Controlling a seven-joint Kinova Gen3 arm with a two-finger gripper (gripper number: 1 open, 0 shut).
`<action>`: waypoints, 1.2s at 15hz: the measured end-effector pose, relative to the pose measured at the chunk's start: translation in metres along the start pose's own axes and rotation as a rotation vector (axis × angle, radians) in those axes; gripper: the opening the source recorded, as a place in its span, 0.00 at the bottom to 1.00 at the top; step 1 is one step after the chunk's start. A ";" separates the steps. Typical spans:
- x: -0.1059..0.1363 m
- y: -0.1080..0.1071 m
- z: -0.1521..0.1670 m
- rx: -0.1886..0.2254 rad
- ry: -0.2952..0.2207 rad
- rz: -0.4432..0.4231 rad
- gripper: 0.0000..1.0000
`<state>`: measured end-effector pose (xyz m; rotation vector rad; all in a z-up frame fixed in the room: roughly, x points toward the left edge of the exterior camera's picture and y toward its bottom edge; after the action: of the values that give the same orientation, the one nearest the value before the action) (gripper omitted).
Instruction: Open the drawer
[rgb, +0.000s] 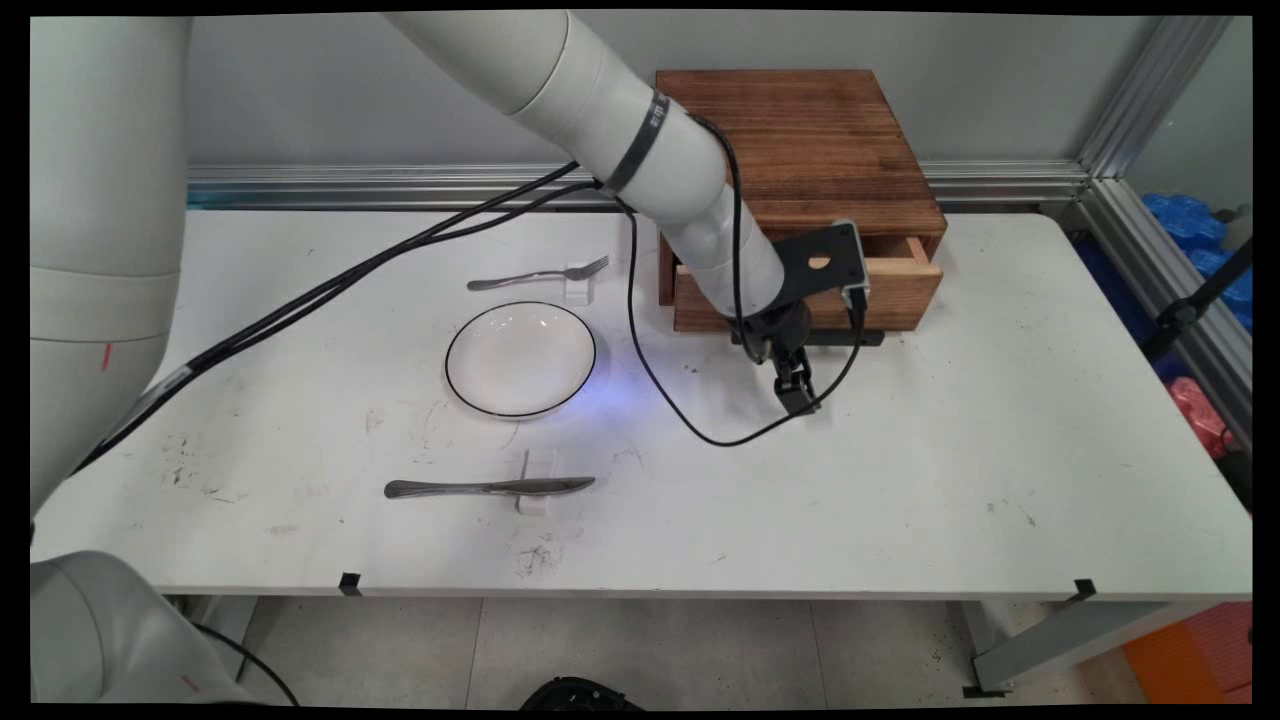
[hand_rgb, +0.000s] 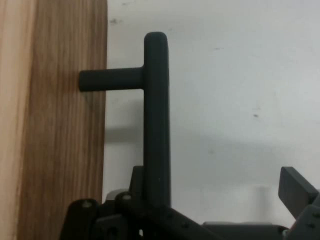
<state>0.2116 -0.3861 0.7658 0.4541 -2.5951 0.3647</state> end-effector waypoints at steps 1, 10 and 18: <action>0.000 0.003 -0.001 -0.004 -0.001 -0.001 1.00; 0.006 0.025 -0.009 -0.014 0.000 -0.002 1.00; 0.011 0.041 -0.018 -0.009 0.003 0.002 1.00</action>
<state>0.1944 -0.3456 0.7794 0.4471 -2.5935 0.3540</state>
